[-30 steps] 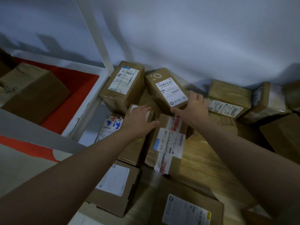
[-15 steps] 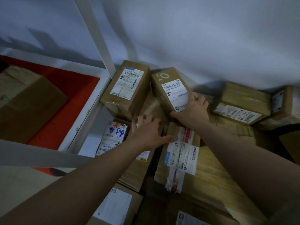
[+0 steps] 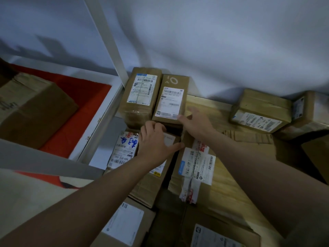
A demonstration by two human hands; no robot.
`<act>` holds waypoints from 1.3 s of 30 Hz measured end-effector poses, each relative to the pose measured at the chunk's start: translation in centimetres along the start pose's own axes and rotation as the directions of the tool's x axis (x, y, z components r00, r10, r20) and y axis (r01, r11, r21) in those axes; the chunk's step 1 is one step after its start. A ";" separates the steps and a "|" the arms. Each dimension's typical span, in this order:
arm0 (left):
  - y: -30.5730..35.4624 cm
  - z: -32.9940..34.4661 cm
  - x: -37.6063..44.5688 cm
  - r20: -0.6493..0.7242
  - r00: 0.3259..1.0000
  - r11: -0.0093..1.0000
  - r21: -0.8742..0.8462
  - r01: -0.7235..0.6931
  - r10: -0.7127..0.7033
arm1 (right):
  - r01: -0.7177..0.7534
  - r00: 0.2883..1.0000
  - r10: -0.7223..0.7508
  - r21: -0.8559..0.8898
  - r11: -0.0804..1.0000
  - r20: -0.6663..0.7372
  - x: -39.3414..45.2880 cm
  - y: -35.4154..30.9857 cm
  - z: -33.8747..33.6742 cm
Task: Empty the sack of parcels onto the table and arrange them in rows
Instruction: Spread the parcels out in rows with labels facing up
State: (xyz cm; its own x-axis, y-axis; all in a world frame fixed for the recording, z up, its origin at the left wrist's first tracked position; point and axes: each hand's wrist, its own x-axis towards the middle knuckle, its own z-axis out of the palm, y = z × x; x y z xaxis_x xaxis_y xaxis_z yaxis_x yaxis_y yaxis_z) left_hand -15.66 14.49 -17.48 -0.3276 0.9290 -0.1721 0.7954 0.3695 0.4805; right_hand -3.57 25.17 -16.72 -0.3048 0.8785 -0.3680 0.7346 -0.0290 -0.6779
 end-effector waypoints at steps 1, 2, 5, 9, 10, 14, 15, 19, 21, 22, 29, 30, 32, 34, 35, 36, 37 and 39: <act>0.1 -0.1 0.0 -0.029 1.000 1.000 0.027 -0.007 0.008 | 0.028 0.998 -0.026 -0.031 0.999 0.057 -0.3 0.1 -0.1; 0.3 -0.1 -0.1 -0.049 0.999 0.999 0.053 -0.014 0.017 | 0.055 0.996 -0.050 -0.073 0.996 0.075 -0.6 0.1 -0.3; 1.1 -0.2 -0.1 -0.044 0.998 0.997 0.068 -0.047 0.050 | 0.140 0.987 -0.148 -0.123 0.983 -0.064 -2.1 1.1 -1.4; 2.8 -0.1 -0.6 -0.022 0.994 0.993 0.044 -0.107 0.108 | 0.210 0.928 -0.279 -0.272 0.939 -0.249 -4.4 4.8 -4.2; 3.4 0.0 -0.8 -0.026 0.992 0.992 0.032 -0.121 0.121 | 0.181 0.938 -0.263 -0.331 0.926 -0.224 -4.9 6.1 -5.3; 5.5 0.7 -1.7 -0.033 0.985 0.986 -0.002 -0.168 0.168 | 0.134 0.990 -0.081 -0.609 0.782 0.113 -7.4 10.6 -8.7; 5.9 0.9 -2.0 -0.030 0.984 0.985 -0.004 -0.175 0.175 | 0.125 0.991 -0.054 -0.660 0.741 0.126 -7.9 11.5 -9.0; 7.4 1.1 -3.1 -0.035 0.986 0.984 -0.063 -0.167 0.165 | 0.024 0.992 -0.104 -0.686 0.727 -0.075 -9.5 13.3 -9.5; 8.1 0.7 -3.5 -0.081 0.985 0.975 -0.156 -0.161 0.149 | 0.001 0.967 -0.143 -0.561 0.828 -0.210 -10.4 13.3 -10.4; 8.6 0.4 -3.7 -0.095 0.985 0.958 -0.236 -0.163 0.144 | -0.005 0.954 -0.119 -0.412 0.911 -0.275 -10.9 13.1 -11.0; 13.7 -0.6 -6.4 0.418 0.907 0.585 -0.750 0.308 0.058 | -0.107 0.970 0.232 0.742 0.662 -0.067 -15.0 11.4 -15.1; 14.2 -0.5 -6.8 0.481 0.871 0.548 -0.756 0.358 0.094 | -0.121 0.976 0.216 0.755 0.645 -0.028 -15.5 11.5 -15.3; 15.1 -0.6 -7.5 0.549 0.824 0.541 -0.739 0.401 0.139 | -0.137 0.984 0.178 0.770 0.623 0.030 -16.2 11.7 -15.4; 15.6 -0.6 -8.1 0.553 0.821 0.544 -0.736 0.404 0.139 | -0.139 0.987 0.148 0.766 0.628 0.057 -16.7 11.9 -15.4; 15.8 -0.6 -8.3 0.514 0.848 0.550 -0.748 0.371 0.129 | -0.122 0.990 0.138 0.742 0.660 0.041 -16.9 12.1 -15.4; 15.9 -0.6 -8.4 0.433 0.895 0.579 -0.760 0.296 0.111 | -0.102 0.991 0.133 0.695 0.712 0.009 -17.0 12.3 -15.5; 15.9 -0.6 -8.5 0.307 0.946 0.635 -0.753 0.176 0.103 | -0.088 0.992 0.128 0.650 0.755 -0.015 -17.1 12.5 -15.6; 15.7 -0.8 -8.5 -0.001 0.974 0.775 -0.606 -0.180 0.225 | -0.150 0.984 0.178 0.671 0.726 0.027 -17.5 13.0 -16.1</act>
State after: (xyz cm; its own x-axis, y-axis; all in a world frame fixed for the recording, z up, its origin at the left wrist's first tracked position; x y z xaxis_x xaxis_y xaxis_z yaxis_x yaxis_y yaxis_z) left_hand -0.79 12.38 -7.83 -0.1404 0.9884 -0.0588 0.3656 0.1069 0.9246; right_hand 21.05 17.11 -8.88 -0.1851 0.8460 -0.5001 0.1724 -0.4730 -0.8640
